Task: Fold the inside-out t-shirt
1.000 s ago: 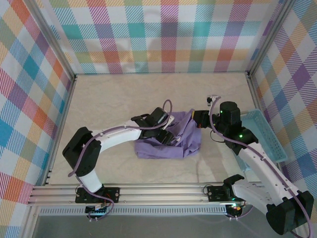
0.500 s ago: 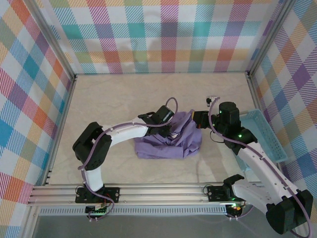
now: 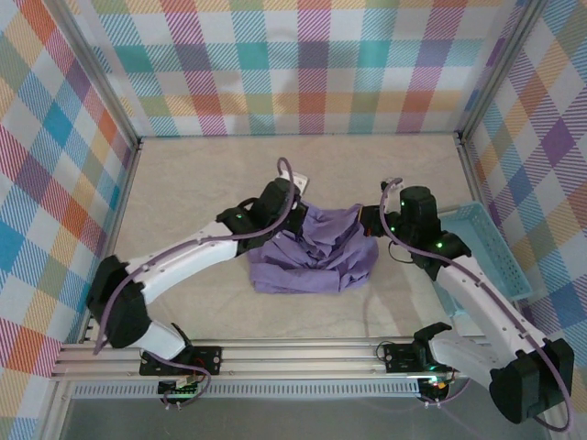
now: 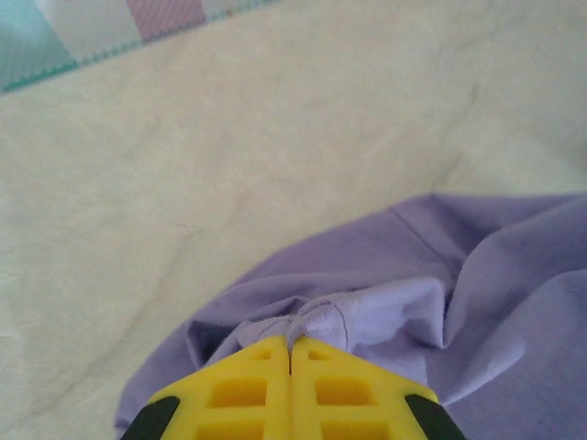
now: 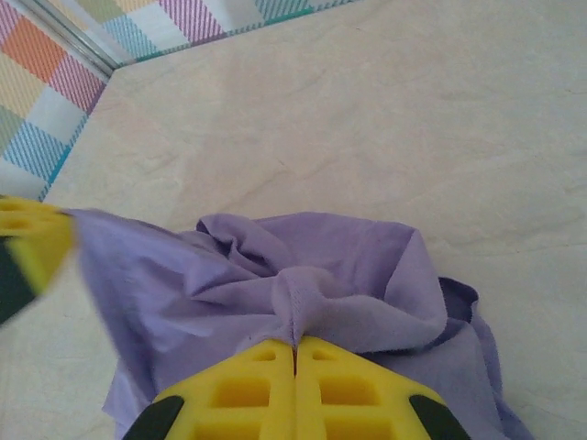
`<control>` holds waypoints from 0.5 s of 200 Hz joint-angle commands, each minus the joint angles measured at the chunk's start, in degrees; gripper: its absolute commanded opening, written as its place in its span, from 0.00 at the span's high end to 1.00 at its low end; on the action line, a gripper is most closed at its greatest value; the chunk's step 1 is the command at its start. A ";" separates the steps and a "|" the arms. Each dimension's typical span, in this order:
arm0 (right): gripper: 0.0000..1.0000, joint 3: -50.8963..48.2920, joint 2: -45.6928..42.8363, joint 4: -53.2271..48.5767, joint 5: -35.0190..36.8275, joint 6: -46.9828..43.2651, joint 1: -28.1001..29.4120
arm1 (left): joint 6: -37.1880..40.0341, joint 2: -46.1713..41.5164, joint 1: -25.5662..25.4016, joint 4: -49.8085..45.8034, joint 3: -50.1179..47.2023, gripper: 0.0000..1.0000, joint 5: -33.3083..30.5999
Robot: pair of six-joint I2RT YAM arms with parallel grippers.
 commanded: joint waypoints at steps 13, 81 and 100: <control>1.00 10.93 2.48 -1.40 -0.60 -2.54 -1.02 | -5.56 -11.29 0.92 -7.75 6.53 1.00 -3.95; 1.00 25.49 13.26 -1.23 -9.78 -2.78 -1.02 | -11.97 -20.14 1.50 -14.42 8.98 1.00 -7.23; 1.00 28.58 23.95 -4.41 -9.73 -3.20 -0.93 | -16.88 -15.81 6.04 -18.69 6.56 1.00 -7.79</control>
